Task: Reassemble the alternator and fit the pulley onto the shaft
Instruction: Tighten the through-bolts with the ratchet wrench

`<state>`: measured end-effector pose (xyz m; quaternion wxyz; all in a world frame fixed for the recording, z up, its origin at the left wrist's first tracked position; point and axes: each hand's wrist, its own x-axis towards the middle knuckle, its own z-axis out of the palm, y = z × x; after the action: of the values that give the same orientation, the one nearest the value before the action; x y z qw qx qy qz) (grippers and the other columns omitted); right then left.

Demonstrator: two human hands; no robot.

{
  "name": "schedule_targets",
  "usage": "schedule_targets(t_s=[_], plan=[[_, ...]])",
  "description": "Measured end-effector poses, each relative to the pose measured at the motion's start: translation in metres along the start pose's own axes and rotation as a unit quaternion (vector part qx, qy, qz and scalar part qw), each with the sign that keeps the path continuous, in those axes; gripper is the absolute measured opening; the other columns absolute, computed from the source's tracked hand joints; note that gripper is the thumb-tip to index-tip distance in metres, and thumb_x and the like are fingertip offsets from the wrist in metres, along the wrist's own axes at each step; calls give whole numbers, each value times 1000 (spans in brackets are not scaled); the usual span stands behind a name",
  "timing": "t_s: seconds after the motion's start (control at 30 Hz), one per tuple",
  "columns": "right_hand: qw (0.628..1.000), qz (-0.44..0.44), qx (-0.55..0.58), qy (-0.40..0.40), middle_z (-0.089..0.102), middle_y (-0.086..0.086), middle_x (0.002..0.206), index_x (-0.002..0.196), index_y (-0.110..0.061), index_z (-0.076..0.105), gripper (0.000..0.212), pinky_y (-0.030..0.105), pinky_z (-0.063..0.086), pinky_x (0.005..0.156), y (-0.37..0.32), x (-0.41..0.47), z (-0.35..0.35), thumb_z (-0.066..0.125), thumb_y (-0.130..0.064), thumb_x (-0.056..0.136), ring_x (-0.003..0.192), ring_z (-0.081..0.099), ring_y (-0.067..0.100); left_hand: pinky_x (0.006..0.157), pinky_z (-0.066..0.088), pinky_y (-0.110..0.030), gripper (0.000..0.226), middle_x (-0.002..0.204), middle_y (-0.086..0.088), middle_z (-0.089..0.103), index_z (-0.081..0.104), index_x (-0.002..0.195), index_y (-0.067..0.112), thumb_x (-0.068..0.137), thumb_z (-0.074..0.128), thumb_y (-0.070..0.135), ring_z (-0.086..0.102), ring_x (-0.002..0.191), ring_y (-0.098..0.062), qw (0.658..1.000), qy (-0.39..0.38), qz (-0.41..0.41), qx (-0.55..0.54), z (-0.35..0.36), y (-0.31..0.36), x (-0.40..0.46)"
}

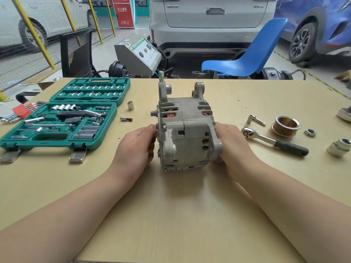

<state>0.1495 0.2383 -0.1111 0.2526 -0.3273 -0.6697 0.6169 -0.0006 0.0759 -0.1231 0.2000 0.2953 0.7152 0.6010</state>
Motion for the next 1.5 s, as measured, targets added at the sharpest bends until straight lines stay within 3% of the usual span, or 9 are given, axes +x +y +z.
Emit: schedule_targets(t_s=[0.23,0.47,0.67,0.8,0.97,1.07,1.27,1.4,1.5], plan=[[999,10,27,-38,41,2,57,51,-27,52,36,27,19,50,2,2,-5,54,-42,83,55,29,17,55,27,-30,58,91,-13,46,54,118,-19,114,46,37,30,78,-30,996,-42,-20,-75,-3,1,-1],[996,-45,-9,-79,57,9,82,85,-5,65,52,36,35,71,6,3,-9,49,-53,98,77,45,20,71,40,-38,58,82,-11,50,49,109,-19,111,50,39,43,76,-24,994,-78,20,-75,-6,0,-5],[986,-113,-97,-70,68,-21,76,79,-36,75,48,18,46,67,9,4,-13,42,-31,114,71,57,-1,58,33,-32,42,61,16,47,47,80,15,101,45,51,38,56,-10,991,-67,102,51,-10,-6,-3],[987,-113,-82,-79,71,-17,81,83,-26,75,46,23,47,69,8,3,-15,41,-25,115,75,59,2,64,29,-40,42,60,14,45,51,73,30,93,43,67,37,58,-17,991,-65,99,64,-12,-10,-1],[996,-31,-56,-63,57,7,72,74,-8,68,42,29,36,68,1,2,-10,53,-43,92,69,45,16,59,29,-35,61,58,10,44,53,81,2,101,46,59,36,54,-15,998,-26,45,40,-6,-10,4],[997,38,-53,-39,41,-3,51,47,-23,48,33,22,20,46,-7,4,-8,50,-41,74,46,27,16,44,28,-23,48,56,6,38,47,72,14,111,50,42,31,47,-12,1000,-2,-11,3,-1,-5,7],[993,101,-13,-56,33,-3,52,43,-23,41,42,22,15,45,-11,9,-8,55,-49,73,45,19,17,42,16,-19,53,58,5,22,35,56,28,104,53,37,17,46,-14,992,-15,-99,-81,1,6,12],[985,61,-151,-57,47,-2,49,49,-21,56,63,24,27,46,-14,17,-20,53,-65,94,43,34,17,42,16,-19,54,59,5,21,35,53,29,102,55,38,16,48,-15,992,-26,-101,-65,-3,7,17],[941,-19,-335,49,71,7,71,83,-12,69,67,42,53,66,-23,32,-53,44,-73,98,67,65,26,41,18,-18,58,53,8,25,41,49,28,104,54,39,19,44,-11,994,-41,-80,-67,-5,4,18]])
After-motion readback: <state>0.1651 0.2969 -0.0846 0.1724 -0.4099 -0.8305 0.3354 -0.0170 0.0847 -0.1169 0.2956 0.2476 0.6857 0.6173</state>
